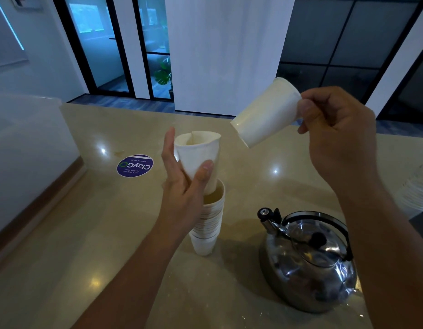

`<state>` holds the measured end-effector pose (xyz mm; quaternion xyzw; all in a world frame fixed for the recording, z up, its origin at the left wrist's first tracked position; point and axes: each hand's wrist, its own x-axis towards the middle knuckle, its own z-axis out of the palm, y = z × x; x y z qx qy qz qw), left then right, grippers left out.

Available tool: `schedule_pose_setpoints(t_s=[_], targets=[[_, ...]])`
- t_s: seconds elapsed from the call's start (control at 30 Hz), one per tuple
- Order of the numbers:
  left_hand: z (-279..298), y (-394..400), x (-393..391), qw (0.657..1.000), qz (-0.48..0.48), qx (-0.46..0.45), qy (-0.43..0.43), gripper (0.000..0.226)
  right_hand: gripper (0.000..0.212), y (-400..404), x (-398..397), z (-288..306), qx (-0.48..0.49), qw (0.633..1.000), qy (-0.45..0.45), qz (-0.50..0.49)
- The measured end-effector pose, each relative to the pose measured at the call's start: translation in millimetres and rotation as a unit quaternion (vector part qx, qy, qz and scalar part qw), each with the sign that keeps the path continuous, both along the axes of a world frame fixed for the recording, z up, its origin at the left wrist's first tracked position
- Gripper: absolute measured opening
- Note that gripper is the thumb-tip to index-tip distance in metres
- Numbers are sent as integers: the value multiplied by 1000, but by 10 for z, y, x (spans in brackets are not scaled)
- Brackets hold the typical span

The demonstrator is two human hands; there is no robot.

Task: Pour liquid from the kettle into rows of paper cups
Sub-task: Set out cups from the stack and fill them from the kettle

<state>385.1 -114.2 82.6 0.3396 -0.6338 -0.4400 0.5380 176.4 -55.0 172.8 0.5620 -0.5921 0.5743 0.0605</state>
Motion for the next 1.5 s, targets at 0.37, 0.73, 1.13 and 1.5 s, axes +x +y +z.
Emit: schedule_pose_setpoints(t_s=[0.37, 0.73, 1.13, 1.5], targets=[[-157, -4, 35, 995, -27, -39, -89, 56, 10, 50, -55, -51, 9, 1000, -12, -6], [-659, 57, 111, 986, 60, -73, -136, 105, 11, -252, -82, -348, 137, 990, -19, -19], [-651, -485, 437, 975, 152, -97, -133, 93, 11, -1023, -157, -930, 440, 874, 204, 31], [-723, -498, 452, 975, 148, -101, -129, 95, 8, -1493, -58, -1342, 501, 832, 233, 48]])
